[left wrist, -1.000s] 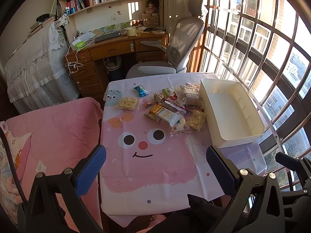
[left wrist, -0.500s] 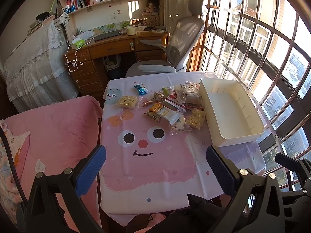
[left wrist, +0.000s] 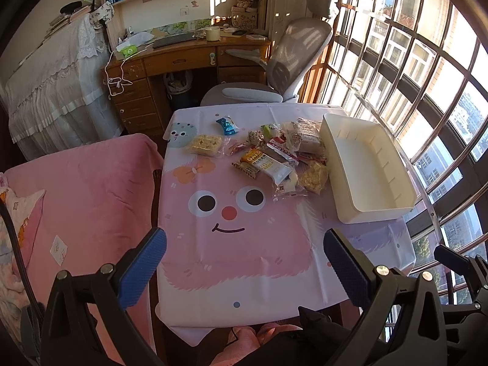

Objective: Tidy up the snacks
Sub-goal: 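Reach the left tool to the puffed-rice bag while the right tool reaches the OATS bar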

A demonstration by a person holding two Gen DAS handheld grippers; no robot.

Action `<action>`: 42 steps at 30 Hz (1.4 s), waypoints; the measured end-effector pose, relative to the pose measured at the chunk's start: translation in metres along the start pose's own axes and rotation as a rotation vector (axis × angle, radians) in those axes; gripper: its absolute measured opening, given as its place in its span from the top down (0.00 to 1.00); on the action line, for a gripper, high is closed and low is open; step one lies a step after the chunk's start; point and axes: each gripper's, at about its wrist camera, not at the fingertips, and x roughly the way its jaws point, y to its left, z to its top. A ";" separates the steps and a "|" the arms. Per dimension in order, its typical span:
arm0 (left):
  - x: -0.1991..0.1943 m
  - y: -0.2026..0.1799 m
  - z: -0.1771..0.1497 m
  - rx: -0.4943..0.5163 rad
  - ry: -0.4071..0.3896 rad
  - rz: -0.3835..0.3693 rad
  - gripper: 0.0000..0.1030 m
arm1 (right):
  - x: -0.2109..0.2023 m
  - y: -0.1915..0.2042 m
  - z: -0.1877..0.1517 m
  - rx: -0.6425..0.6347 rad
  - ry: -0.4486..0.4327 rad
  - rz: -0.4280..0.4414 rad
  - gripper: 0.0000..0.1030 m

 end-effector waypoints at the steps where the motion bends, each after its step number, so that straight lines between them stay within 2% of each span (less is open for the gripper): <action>1: 0.004 0.009 0.009 -0.005 0.008 -0.002 0.01 | 0.001 0.002 0.001 -0.001 0.008 -0.001 0.04; 9: 0.012 0.038 0.016 -0.023 0.036 -0.014 0.01 | 0.012 0.013 0.008 0.060 0.023 -0.012 0.05; 17: 0.030 0.064 0.030 -0.009 0.060 0.005 0.01 | 0.026 0.024 0.014 0.111 0.028 0.003 0.05; 21: 0.048 0.070 0.040 0.001 0.107 0.049 0.01 | 0.027 0.028 0.020 0.097 0.005 0.000 0.05; 25: 0.068 0.078 0.050 -0.020 0.160 0.060 0.01 | 0.031 0.033 0.028 0.075 -0.015 -0.004 0.05; 35: 0.112 0.083 0.092 -0.055 0.192 0.100 0.01 | 0.068 0.033 0.063 0.000 -0.017 0.043 0.05; 42: 0.155 0.088 0.129 -0.133 0.230 0.097 0.01 | 0.106 0.033 0.098 -0.079 -0.031 0.056 0.05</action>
